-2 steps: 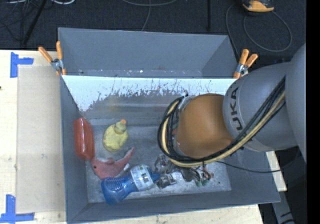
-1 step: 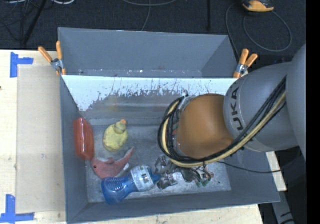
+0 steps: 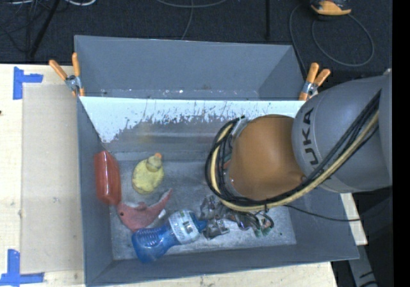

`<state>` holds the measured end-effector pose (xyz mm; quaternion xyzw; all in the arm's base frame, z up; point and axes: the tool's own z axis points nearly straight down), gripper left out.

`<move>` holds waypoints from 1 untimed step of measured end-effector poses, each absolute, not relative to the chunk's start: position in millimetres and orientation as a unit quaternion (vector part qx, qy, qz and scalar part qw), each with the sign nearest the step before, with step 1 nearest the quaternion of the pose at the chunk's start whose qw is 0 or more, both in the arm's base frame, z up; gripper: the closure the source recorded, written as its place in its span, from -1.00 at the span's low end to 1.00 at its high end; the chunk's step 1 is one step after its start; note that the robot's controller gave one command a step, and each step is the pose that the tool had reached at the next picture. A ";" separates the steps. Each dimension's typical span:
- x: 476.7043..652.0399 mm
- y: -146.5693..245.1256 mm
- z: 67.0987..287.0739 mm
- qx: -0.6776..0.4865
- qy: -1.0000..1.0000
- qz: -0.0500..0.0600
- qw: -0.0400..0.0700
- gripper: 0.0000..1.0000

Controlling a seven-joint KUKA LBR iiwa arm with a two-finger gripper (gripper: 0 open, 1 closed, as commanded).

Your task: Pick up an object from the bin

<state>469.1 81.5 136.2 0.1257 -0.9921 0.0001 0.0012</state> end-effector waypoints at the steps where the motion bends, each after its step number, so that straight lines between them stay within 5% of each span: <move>1: 469.6 81.8 142.7 0.126 -0.992 0.000 0.000 1.00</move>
Offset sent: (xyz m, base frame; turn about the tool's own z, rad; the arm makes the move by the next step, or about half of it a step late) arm 0.0000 0.0000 0.0091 0.0000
